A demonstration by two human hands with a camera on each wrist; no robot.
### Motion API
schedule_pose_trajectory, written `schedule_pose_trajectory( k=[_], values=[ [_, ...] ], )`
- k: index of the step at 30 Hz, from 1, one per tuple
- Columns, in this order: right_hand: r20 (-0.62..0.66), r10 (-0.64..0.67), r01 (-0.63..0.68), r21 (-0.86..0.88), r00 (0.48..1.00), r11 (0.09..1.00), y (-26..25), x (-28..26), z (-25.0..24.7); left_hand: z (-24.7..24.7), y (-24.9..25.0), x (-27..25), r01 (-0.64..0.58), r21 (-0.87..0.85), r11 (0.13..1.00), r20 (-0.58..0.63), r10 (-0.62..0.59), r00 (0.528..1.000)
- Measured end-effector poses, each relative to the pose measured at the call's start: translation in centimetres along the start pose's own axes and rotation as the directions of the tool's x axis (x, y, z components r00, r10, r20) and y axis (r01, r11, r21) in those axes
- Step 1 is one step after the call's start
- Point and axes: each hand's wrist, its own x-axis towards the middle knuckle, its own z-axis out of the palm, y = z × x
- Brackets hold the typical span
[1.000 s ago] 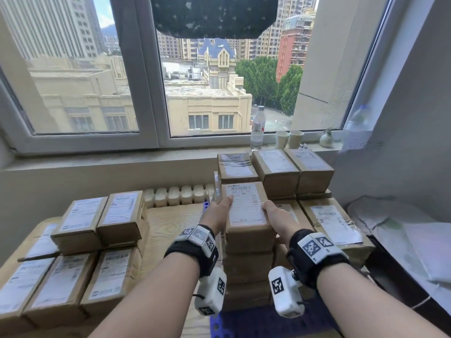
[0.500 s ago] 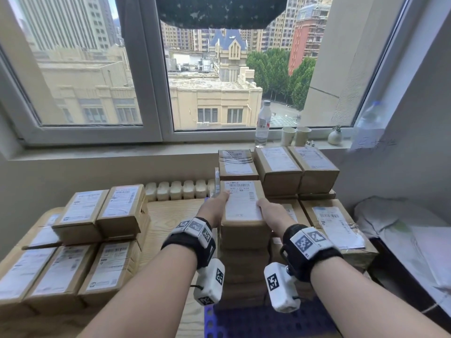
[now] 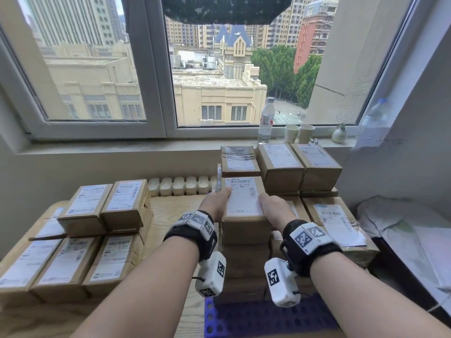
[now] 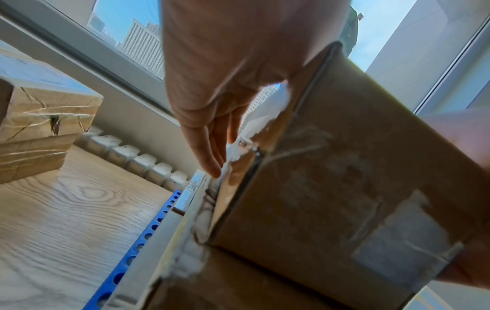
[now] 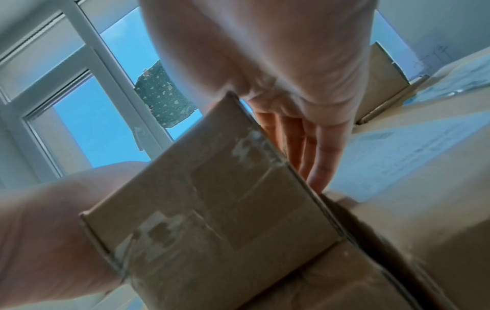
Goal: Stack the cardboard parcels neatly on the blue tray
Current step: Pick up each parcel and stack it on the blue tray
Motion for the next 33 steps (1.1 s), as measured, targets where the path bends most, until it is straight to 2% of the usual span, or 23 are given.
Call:
schedule_pose_trajectory(
  k=[5,10,15,20,23,28,33],
  values=[
    [-0.104,-0.140,0.121,-0.167,0.985,0.978,-1.0,-0.9,-0.9,-0.4,0.7,-1.3,-0.003,0.030,1.000,-0.038,0.004,0.999],
    [-0.092,-0.368,0.293,-0.441,0.925,0.848,-2.7,-2.9,-1.4,-1.8,1.0,-3.5,-0.074,0.268,0.961,-0.133,0.113,0.985],
    [-0.009,-0.575,0.487,-0.521,0.818,0.701,-3.8,-5.0,-0.1,-3.6,0.5,-6.6,-0.097,0.496,0.863,-0.211,0.228,0.950],
    [0.128,-0.737,0.711,-0.415,0.664,0.568,-4.9,-7.0,2.6,-6.0,-2.0,-9.2,-0.058,0.601,0.797,-0.273,0.272,0.923],
    [0.191,-0.794,0.793,-0.364,0.577,0.489,-5.4,-8.2,4.8,-7.8,-4.0,-10.5,-0.003,0.636,0.772,-0.325,0.271,0.906],
    [0.298,-0.756,0.805,-0.340,0.583,0.487,-5.8,-10.1,8.7,-10.7,-7.1,-12.4,0.078,0.696,0.714,-0.355,0.247,0.902],
    [0.370,-0.699,0.790,-0.330,0.612,0.516,-7.1,-10.6,12.6,-14.2,-9.8,-13.0,0.111,0.683,0.722,-0.394,0.236,0.888]
  ],
)
